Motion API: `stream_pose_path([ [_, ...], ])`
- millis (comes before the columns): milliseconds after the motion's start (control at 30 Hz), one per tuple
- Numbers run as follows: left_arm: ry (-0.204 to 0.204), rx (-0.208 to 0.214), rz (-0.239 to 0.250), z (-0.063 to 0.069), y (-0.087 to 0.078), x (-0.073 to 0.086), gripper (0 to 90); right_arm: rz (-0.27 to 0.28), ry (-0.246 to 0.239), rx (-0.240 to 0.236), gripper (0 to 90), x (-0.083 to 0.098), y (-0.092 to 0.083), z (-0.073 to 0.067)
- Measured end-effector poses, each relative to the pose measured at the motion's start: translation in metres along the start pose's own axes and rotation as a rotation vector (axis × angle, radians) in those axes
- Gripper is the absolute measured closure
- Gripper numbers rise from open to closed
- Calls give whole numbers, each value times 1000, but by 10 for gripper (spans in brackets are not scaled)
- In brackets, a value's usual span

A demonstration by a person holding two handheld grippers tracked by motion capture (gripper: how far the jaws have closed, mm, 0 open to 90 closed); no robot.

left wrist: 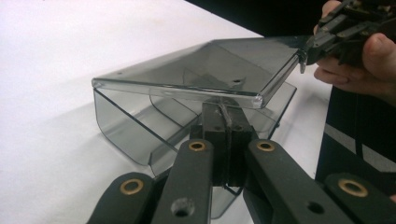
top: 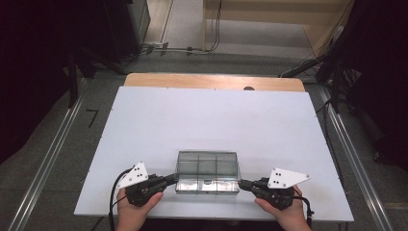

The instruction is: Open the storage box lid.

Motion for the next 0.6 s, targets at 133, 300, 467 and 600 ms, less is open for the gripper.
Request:
stream_pose_path([
  [133,33,-5,21,-1,2,-4,854,21,13,9,885,-3,-1,3],
  [300,49,1,55,-1,6,-11,824,44,29,20,885,-9,-4,5],
  [467,74,-10,58,-4,8,-11,711,57,33,25,885,-13,-6,6],
  [600,43,-30,47,-9,3,-9,596,60,33,29,885,-17,-6,7],
])
Point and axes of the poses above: each handheld gripper's, and its own axes: y roughly forward along the jaws, x roughly out of its underside, z roughly to its right, the point moved 10 cm from there along y, roughly forward along the jaws, and after that the axes turned 7 degrees about -z, right-handed, at the moved point
